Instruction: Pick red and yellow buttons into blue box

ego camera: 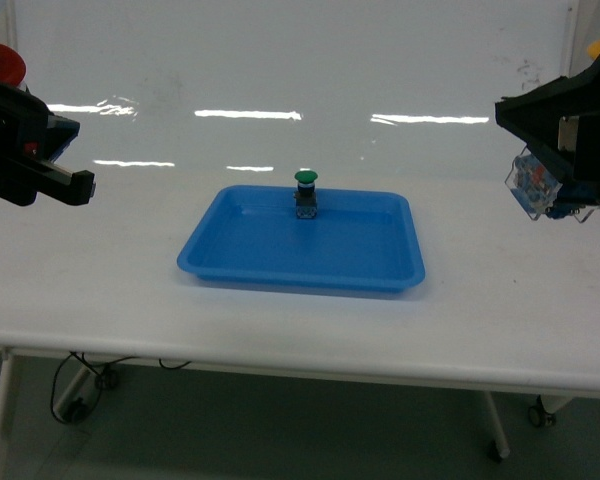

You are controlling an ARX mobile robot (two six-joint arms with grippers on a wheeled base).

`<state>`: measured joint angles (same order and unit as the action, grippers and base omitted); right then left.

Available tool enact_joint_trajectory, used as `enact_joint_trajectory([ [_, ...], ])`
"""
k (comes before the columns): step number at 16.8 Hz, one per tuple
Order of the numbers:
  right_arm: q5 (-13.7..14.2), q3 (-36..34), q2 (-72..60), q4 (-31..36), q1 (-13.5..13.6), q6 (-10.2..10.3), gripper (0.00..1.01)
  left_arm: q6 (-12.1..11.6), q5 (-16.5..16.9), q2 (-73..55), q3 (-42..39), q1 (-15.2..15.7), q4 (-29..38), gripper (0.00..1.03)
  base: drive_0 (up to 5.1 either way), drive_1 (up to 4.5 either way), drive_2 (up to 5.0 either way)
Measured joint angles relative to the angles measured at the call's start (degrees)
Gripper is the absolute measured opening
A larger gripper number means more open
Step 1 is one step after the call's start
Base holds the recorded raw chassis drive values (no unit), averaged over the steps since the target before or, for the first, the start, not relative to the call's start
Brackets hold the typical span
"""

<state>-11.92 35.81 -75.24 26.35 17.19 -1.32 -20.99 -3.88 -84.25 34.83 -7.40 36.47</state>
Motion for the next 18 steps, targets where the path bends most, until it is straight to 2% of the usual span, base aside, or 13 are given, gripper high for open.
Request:
enact_joint_trajectory([
  [2,-0.1,0.0,0.0,-0.5,0.0,0.0,0.29,0.0,0.0,0.0,0.0,0.0,-0.4,0.25,0.1,-3.96,4.2],
  [7,-0.1,0.0,0.3,-0.3,0.0,0.0,0.29,0.0,0.0,0.2,0.0,0.0,-0.4,0.25,0.0,0.0,0.0],
  [14,-0.1,0.0,0.0,-0.4,0.0,0.0,0.29,0.0,-0.1,-0.1,0.0,0.2,-0.4,0.25,4.6,-3.78,-0.8],
  [18,-0.1,0.0,0.0,-0.3,0.1,0.0,0.29,0.0,-0.1,-0.1,0.0,0.2,-0.3,0.25,4.7,-2.43,-2.4],
])
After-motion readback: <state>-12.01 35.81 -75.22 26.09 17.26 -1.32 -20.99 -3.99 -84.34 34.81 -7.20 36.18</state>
